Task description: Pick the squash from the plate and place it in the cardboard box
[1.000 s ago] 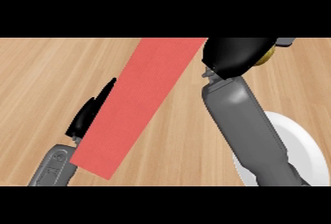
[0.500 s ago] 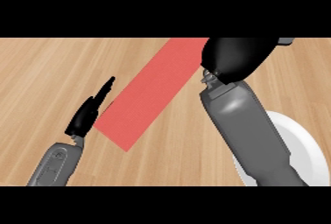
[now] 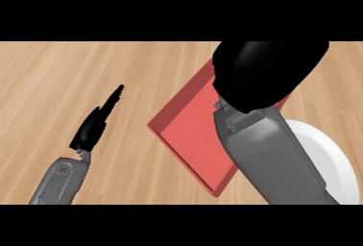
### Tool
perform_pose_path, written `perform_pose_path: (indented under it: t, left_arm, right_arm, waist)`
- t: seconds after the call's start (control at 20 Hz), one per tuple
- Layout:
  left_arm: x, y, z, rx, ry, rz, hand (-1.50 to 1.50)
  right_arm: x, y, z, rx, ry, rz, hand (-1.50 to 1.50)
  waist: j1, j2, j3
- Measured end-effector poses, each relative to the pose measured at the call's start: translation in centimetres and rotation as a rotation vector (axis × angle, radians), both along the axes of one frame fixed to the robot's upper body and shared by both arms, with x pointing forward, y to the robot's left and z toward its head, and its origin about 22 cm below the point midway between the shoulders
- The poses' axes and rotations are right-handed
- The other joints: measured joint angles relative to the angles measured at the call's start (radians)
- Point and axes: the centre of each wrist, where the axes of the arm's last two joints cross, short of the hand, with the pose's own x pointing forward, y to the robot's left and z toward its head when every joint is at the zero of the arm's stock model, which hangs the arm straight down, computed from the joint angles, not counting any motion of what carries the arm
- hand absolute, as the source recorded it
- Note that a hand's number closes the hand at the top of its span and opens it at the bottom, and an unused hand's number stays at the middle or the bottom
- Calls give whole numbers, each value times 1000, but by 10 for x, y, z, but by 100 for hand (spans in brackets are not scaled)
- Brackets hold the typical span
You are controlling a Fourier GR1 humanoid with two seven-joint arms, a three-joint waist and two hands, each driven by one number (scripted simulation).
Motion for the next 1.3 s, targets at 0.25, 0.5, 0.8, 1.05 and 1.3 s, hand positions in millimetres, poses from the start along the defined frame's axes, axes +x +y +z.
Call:
perform_pose_path:
  t: [0.25,0.5,0.8,1.05,1.3]
  left_arm:
    - [-2,3,-4,-8,10,19,0]
    - [-3,7,-6,-12,9,47,0]
    - [-11,21,-13,-10,16,72,0]
    - [-14,26,-13,-10,16,94,0]
    - [-18,30,-16,-13,19,115,0]
  right_arm:
    - [-23,-1,7,11,-182,37,-150]
    - [-47,-5,-1,-4,-323,46,-150]
    - [-82,-12,-17,-23,-455,46,-150]
    - [-112,-20,-34,-31,-518,37,-150]
    - [-141,-26,-52,-36,-526,44,-150]
  waist:
    - [-23,-4,1]
    - [-48,-7,1]
    - [-77,-13,2]
    - [-97,-17,3]
    - [-113,-18,4]
